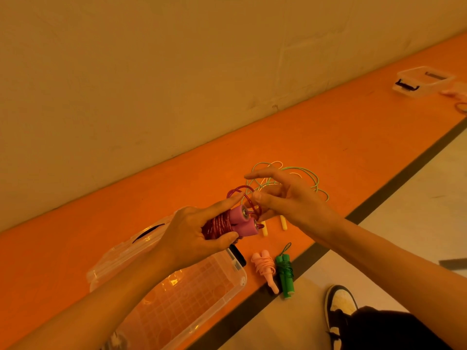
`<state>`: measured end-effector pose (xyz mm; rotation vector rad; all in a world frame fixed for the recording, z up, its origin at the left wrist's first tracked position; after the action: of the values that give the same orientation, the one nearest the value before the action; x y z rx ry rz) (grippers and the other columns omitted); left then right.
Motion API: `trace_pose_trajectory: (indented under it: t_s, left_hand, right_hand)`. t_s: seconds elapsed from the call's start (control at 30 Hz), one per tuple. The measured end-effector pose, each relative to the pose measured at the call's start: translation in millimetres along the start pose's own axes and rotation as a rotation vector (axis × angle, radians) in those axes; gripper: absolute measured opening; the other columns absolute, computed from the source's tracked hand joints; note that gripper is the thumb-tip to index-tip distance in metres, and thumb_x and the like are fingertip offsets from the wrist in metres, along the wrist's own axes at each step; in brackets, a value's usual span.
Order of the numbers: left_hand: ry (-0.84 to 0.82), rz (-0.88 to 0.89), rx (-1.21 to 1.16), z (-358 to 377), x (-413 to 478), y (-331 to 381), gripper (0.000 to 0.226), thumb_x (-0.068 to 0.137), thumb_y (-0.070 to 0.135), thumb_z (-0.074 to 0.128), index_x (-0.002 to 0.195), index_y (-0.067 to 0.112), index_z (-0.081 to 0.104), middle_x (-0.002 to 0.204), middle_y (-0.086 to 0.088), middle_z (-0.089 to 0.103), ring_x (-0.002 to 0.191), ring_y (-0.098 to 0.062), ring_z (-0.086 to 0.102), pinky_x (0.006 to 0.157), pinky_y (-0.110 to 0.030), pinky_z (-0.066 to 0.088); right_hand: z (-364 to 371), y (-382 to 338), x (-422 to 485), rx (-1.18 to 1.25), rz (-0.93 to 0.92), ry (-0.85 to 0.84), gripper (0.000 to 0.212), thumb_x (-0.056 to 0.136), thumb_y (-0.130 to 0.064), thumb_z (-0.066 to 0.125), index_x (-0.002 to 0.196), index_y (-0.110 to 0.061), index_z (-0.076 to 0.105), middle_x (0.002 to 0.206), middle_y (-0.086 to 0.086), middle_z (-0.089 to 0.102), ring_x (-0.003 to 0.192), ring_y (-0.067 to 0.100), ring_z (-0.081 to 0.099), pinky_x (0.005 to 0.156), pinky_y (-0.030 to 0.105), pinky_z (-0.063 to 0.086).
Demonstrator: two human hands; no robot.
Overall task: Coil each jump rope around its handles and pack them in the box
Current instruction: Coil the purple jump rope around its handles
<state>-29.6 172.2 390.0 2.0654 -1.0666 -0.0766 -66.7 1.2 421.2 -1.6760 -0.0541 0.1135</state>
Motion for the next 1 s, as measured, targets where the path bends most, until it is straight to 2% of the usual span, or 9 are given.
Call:
trace_pose_trajectory:
  t_s: [0.17,0.3,0.5,0.73,0.87,1.0]
  left_hand:
    - [0.015,0.018,0.01,-0.1,0.6,3.0,0.067,0.088,0.069,0.054,0.148,0.049,0.034,0.089,0.007,0.073,0.052,-0.01,0.061,0.049,-0.033,0.052]
    - [0.015,0.026,0.01,-1.0,0.9,1.7,0.067,0.088,0.068,0.055,0.148,0.05,0.034,0.085,0.006,0.073,0.051,-0.011,0.06,0.048,-0.033,0.051]
    - [-0.008,0.015,-0.03,2.3,-0.3,1.3,0.064,0.087,0.067,0.057,0.146,0.057,0.032,0.094,0.001,0.074,0.056,-0.014,0.066,0.053,-0.038,0.056]
    - [-0.024,-0.001,-0.079,3.3,-1.7,0.7,0.063,0.087,0.065,0.059,0.145,0.057,0.034,0.1,-0.004,0.074,0.061,-0.018,0.07,0.055,-0.041,0.058]
    - [-0.04,-0.021,-0.138,6.8,-3.1,1.5,0.064,0.087,0.054,0.065,0.144,0.056,0.037,0.108,-0.005,0.072,0.067,-0.021,0.072,0.058,-0.043,0.06]
    - [-0.056,-0.057,-0.183,8.3,-5.4,1.7,0.063,0.085,0.054,0.066,0.142,0.059,0.039,0.114,0.002,0.068,0.077,-0.02,0.073,0.062,-0.043,0.062]
  right_hand:
    - [4.1,-2.4,-0.9,-0.053,-0.067,0.044,0.029,0.089,-0.022,0.066,0.117,-0.019,0.064,0.095,0.007,0.075,0.086,0.022,0.074,0.067,0.026,0.058]
    - [4.0,-2.8,-0.3,-0.035,-0.087,0.082,0.023,0.083,-0.023,0.07,0.103,-0.013,0.068,0.095,0.011,0.075,0.085,0.023,0.073,0.066,0.024,0.057]
    - [5.4,2.8,-0.5,0.032,-0.061,0.096,0.004,0.087,-0.01,0.07,0.087,-0.011,0.066,0.095,0.015,0.072,0.081,0.017,0.072,0.063,0.021,0.055]
    - [5.7,7.1,-1.0,0.095,0.027,0.084,0.009,0.085,-0.009,0.072,0.089,-0.002,0.07,0.092,0.02,0.073,0.08,0.023,0.072,0.062,0.02,0.054]
    - [6.6,10.1,-2.2,0.067,0.042,0.074,0.012,0.085,-0.012,0.072,0.095,-0.005,0.073,0.09,0.012,0.076,0.081,0.023,0.074,0.063,0.021,0.055]
    - [8.8,11.3,-4.2,0.068,0.025,0.07,0.016,0.082,-0.018,0.072,0.091,-0.006,0.075,0.085,0.009,0.076,0.078,0.021,0.074,0.063,0.021,0.055]
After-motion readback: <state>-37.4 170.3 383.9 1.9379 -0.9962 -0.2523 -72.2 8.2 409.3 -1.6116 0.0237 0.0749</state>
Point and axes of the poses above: each hand's wrist, its own x-axis towards the middle knuckle, its own z-axis out of the palm, y = z × x, the point moved 8 cm from there along x, towards the middle knuckle
